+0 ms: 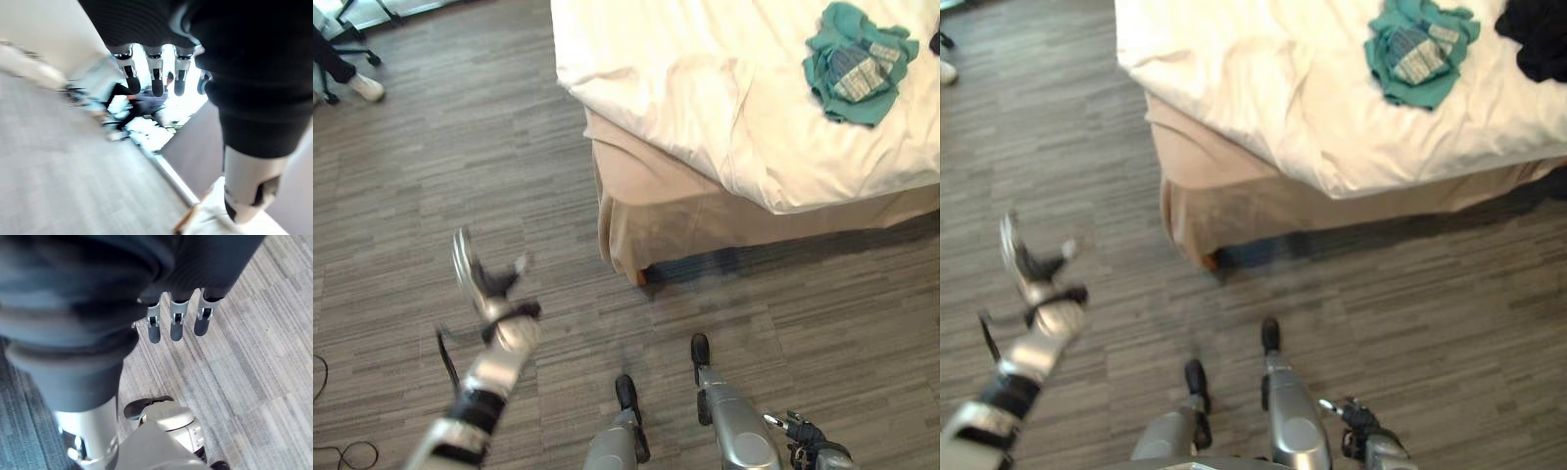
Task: Tidy up the quilt and then pick up the clothes from the bed and put them into the laundry hamper.
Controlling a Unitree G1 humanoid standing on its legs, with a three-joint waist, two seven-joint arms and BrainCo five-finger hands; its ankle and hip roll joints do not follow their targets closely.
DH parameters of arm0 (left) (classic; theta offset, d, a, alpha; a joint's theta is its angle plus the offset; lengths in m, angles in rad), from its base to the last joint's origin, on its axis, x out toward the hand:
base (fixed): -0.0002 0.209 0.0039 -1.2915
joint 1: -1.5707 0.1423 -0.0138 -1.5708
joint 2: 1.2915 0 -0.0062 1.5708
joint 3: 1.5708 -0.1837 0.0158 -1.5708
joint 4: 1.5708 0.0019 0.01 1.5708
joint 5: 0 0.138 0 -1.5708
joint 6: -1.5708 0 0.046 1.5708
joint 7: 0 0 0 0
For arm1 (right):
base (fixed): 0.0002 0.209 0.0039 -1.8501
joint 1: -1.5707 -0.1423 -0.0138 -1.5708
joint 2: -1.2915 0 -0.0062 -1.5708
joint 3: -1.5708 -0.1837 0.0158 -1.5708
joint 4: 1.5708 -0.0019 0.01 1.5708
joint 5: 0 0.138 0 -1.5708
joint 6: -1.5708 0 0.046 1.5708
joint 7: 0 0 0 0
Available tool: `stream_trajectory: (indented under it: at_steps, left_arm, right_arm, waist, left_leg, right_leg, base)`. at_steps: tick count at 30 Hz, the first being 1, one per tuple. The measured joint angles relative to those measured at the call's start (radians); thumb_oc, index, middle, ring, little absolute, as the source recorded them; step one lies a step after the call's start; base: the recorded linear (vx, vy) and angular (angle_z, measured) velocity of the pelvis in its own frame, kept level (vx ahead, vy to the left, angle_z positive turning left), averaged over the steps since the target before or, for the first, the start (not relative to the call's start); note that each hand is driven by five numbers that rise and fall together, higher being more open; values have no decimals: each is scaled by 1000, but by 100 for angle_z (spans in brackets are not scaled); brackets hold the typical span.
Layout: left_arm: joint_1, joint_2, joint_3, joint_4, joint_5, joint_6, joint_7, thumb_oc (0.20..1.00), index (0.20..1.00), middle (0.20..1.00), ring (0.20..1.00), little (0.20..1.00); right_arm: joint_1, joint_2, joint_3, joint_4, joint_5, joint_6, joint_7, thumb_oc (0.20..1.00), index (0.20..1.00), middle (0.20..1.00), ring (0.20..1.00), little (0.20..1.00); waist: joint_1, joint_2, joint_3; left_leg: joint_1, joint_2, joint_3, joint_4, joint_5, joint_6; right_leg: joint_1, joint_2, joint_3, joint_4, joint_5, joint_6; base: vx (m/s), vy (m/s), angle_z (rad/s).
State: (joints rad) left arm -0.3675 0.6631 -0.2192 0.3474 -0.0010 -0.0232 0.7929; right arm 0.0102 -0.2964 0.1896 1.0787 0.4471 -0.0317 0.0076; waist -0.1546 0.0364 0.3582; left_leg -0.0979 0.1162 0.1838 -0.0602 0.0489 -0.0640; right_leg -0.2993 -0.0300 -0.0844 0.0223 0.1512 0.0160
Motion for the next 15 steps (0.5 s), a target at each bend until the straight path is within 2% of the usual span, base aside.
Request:
stream_trajectory:
  at_steps: [2,4,5,6,8,10,11,12,15]
  left_arm:
    - [-170,111,-23,-75,117,54,-5,1000,1000,1000,1000,1000]
    - [-313,109,-57,-64,195,100,-7,1000,1000,1000,1000,1000]
    - [-368,101,-103,-41,230,119,-7,1000,1000,1000,1000,1000]
    - [-463,111,-191,17,284,149,-20,1000,1000,1000,1000,1000]
    - [-617,140,-320,195,299,154,-46,1000,1000,1000,1000,1000]
    - [-758,155,-364,385,287,154,-75,1000,1000,1000,1000,1000]
    - [-787,162,-367,431,285,150,-82,1000,1000,1000,1000,1000]
    - [-837,164,-352,517,279,139,-81,1000,1000,1000,1000,1000]
    - [-867,156,-362,540,279,124,-82,1000,1000,1000,1000,1000]
  right_arm:
    - [10,0,9,0,1,-41,15,1000,1000,1000,1000,1000]
    - [17,2,14,-4,0,-54,20,1000,1000,1000,1000,1000]
    - [18,0,18,-7,0,-55,20,1000,1000,1000,1000,1000]
    - [22,1,34,-32,-7,-48,20,1000,1000,1000,1000,1000]
    - [12,-3,44,-39,-11,-55,30,1000,1000,1000,1000,1000]
    - [13,-27,45,-36,-17,-59,44,1000,1000,1000,1000,1000]
    - [12,-35,40,-34,-19,-59,48,1000,1000,1000,1000,1000]
    - [21,-64,37,-32,-48,-64,64,1000,1000,1000,1000,1000]
    - [21,-74,39,-28,-55,-57,78,1000,1000,1000,1000,1000]
  waist:
    - [-25,-5,30]
    - [-57,-4,56]
    - [-63,-2,62]
    - [-88,-8,67]
    - [-106,-21,76]
    - [-176,-15,90]
    - [-182,-9,94]
    - [-237,2,105]
    - [-258,9,110]
  left_leg:
    - [-17,-4,1,-5,8,-6]
    - [-14,-8,14,-9,8,-8]
    - [-13,-8,26,-9,8,-8]
    - [-11,-10,52,-12,5,-11]
    - [-4,-13,92,-16,-2,-12]
    - [1,-19,126,-19,-15,-12]
    - [5,-19,139,-20,-18,-13]
    - [15,-24,171,-20,-25,-17]
    - [14,-26,188,-20,-28,-20]
  right_leg:
    - [-13,0,4,-21,11,10]
    - [-15,2,17,-31,16,11]
    - [-16,3,24,-32,16,11]
    - [-29,8,48,-36,20,15]
    - [-49,13,86,-29,22,17]
    - [-57,18,120,-40,29,20]
    - [-59,19,125,-41,32,18]
    - [-66,24,161,-41,40,11]
    - [-82,32,201,-34,45,7]
  base:
    - [34,-49,-2]
    - [106,-46,-17]
    - [116,7,-40]
    - [102,47,-45]
    - [118,69,-66]
    - [133,82,-55]
    - [38,10,-65]
    - [27,14,-62]
    - [3,-1,-51]
